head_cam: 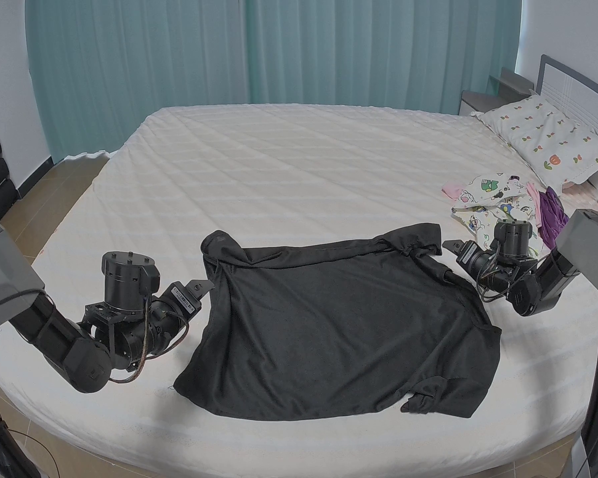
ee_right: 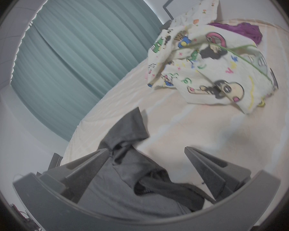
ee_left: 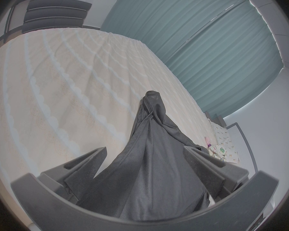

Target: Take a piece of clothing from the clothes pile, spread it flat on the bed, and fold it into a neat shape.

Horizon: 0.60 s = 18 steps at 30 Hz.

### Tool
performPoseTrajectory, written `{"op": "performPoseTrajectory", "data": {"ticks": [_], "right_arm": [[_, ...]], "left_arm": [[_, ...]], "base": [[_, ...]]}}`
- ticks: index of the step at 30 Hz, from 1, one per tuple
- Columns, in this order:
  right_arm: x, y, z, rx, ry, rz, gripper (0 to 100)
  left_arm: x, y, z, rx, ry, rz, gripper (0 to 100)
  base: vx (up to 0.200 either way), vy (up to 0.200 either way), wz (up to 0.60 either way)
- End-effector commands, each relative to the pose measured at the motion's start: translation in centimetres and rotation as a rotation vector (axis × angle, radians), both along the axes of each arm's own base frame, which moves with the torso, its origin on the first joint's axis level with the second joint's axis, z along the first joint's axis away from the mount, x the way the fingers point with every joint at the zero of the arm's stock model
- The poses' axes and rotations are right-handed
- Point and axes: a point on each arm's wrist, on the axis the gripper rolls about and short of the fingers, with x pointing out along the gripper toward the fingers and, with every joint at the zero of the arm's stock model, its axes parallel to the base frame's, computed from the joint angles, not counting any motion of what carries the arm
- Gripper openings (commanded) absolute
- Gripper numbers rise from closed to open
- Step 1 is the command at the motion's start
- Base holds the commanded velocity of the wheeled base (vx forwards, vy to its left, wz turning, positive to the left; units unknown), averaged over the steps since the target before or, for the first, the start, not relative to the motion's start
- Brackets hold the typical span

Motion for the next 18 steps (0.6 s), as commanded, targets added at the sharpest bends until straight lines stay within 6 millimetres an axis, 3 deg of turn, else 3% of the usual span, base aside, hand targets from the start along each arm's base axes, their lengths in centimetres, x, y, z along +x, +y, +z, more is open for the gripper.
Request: {"op": "performPoseTrajectory", "data": {"ticks": [1, 4, 7, 13, 16, 18], "right_arm": [[-1.5, -0.5, 0.0, 0.017, 0.035, -0.015, 100], [-2.5, -1.2, 1.1, 0.019, 0.011, -0.031, 100], [-5.1, -2.0, 2.4, 0.023, 0.008, -0.041, 100], [-8.5, -2.6, 2.5, 0.026, 0.04, -0.056, 100], [-11.5, -2.6, 2.6, 0.027, 0.051, -0.058, 100], [-12.9, -2.6, 2.3, 0.027, 0.066, -0.058, 100]], "left_arm": [[-0.1, -0.1, -0.3, 0.004, 0.012, -0.006, 100], [-0.3, -0.1, -0.4, 0.004, 0.018, -0.007, 100], [-0.9, 0.2, -0.7, -0.019, 0.041, 0.013, 100], [-2.2, 0.5, -1.3, -0.013, 0.08, 0.012, 100], [-3.5, 0.2, -1.6, -0.009, 0.104, -0.013, 100], [-4.3, 0.3, -2.0, 0.002, 0.13, -0.022, 100]], "base": [[0.0, 0.0, 0.0], [0.0, 0.0, 0.0], [-0.2, 0.0, 0.0], [-0.2, 0.0, 0.0], [-0.2, 0.0, 0.0], [0.0, 0.0, 0.0]]}}
